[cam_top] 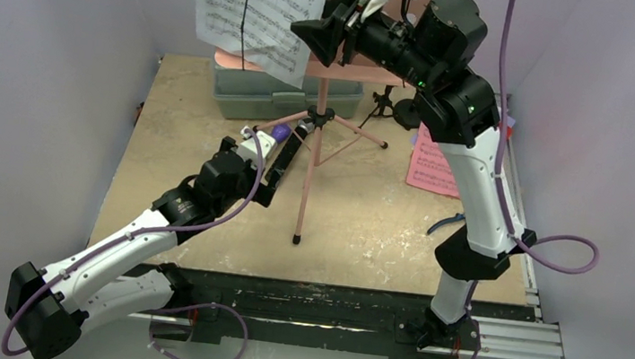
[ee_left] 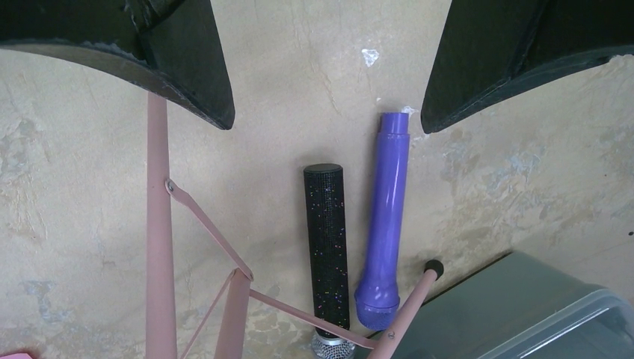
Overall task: Pack up the instrument practice props
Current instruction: Pick up the sheet music from the music stand.
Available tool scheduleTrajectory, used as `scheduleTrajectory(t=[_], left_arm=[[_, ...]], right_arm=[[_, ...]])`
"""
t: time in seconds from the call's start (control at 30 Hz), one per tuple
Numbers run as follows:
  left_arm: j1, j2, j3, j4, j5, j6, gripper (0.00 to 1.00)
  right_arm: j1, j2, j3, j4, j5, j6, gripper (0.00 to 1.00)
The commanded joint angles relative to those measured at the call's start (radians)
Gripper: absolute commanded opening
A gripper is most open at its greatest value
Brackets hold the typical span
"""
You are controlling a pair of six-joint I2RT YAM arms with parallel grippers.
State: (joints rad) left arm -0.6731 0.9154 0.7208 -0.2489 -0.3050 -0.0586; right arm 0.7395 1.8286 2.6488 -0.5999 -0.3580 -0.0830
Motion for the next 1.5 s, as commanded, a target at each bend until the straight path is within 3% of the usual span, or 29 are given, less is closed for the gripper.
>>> scheduleTrajectory(t=[0.0,0.2,0.3,0.4,0.73,0.9,1.47], left_arm=[[0.008,0.000,-0.006,0.034,0.010,0.015,0.95],[0.009,0.002,-0.006,0.035,0.010,0.014,0.95],[0.010,0.004,-0.006,0.034,0.012,0.015,0.95],[0.010,0.007,-0.006,0.034,0.014,0.015,0.95],[0.010,0.005,-0.005,0.033,0.018,0.014,0.95],[0.010,0.005,-0.004,0.032,0.020,0.011,0.95],[0.009,0.000,-0.004,0.028,0.020,0.008,0.95]], right_arm=[[0.004,0.023,0.036,0.077,0.094,0.030,0.50],[0.004,0.044,0.072,0.100,0.093,0.034,0.40],[0.004,0.046,0.081,0.106,0.105,0.029,0.26],[0.004,0.046,0.092,0.107,0.118,0.016,0.01],[-0.007,0.002,0.194,0.068,0.236,-0.098,0.00],[-0.030,-0.031,0.220,0.017,0.220,-0.141,0.00],[-0.054,-0.170,0.166,-0.290,-0.230,-0.314,0.00]])
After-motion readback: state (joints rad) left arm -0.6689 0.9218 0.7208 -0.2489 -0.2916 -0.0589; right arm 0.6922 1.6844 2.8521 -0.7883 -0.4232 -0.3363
